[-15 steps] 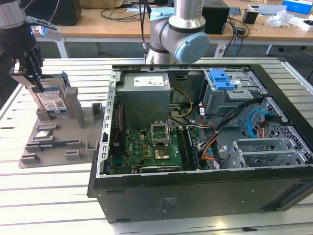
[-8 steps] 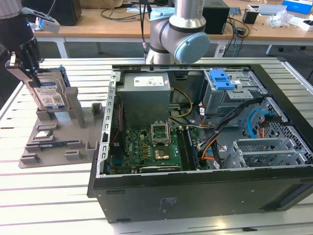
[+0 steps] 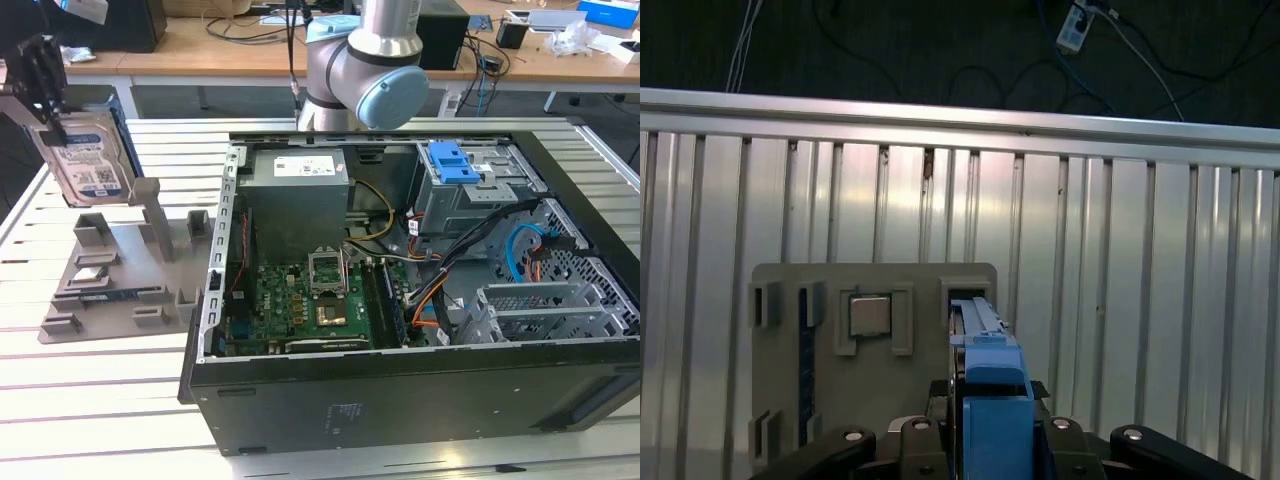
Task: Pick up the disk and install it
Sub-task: 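Pick up the disk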
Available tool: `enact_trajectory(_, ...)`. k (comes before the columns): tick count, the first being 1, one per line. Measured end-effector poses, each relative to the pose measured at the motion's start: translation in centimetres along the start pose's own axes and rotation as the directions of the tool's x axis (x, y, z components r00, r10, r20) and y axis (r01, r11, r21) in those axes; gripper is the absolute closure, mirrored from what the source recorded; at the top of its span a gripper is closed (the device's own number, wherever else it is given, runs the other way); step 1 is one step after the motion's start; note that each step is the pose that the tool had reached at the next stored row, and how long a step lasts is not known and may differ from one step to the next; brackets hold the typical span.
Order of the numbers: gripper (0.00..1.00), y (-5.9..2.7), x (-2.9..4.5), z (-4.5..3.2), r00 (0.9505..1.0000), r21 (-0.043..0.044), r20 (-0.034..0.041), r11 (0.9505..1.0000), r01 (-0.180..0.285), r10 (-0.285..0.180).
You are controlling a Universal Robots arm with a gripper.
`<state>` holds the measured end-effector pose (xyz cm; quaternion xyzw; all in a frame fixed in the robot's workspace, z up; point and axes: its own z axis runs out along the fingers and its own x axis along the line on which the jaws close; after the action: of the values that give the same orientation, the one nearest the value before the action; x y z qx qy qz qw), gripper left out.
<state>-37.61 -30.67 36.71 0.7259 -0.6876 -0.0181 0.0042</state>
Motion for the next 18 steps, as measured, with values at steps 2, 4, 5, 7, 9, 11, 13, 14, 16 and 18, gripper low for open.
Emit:
enact_trajectory(2,0.64,0.02,-0.17,-0.93,1.0000,0.0000,0.0000,1.0000,0.000,0.000)
enact_trajectory(4,0.64,0.04,-0.25,-1.85,1.0000,-0.0001,-0.0001,1.0000,0.000,0.000)
enact_trajectory(5,0.64,0.04,-0.27,-2.18,1.0000,0.0001,0.0000,1.0000,0.000,0.000)
enact_trajectory(7,0.64,0.08,-0.30,-3.30,1.0000,0.0001,-0.0001,1.0000,0.000,0.000)
enact_trajectory(9,0.64,0.11,-0.32,-4.26,1.0000,0.0000,0.0000,1.0000,0.000,0.000)
enact_trajectory(11,0.64,0.13,-0.34,-4.96,1.0000,0.0000,0.0000,1.0000,0.000,0.000)
enact_trajectory(13,0.64,0.16,-0.35,-5.68,1.0000,0.0000,0.0001,1.0000,0.000,0.000)
enact_trajectory(14,0.64,0.17,-0.36,-6.07,1.0000,-0.0001,0.0000,1.0000,0.000,0.000)
enact_trajectory(16,0.64,0.20,-0.38,-6.91,1.0000,0.0001,0.0001,1.0000,0.000,0.000)
enact_trajectory(18,0.64,0.22,-0.39,-7.63,1.0000,0.0001,0.0000,1.0000,0.000,0.000)
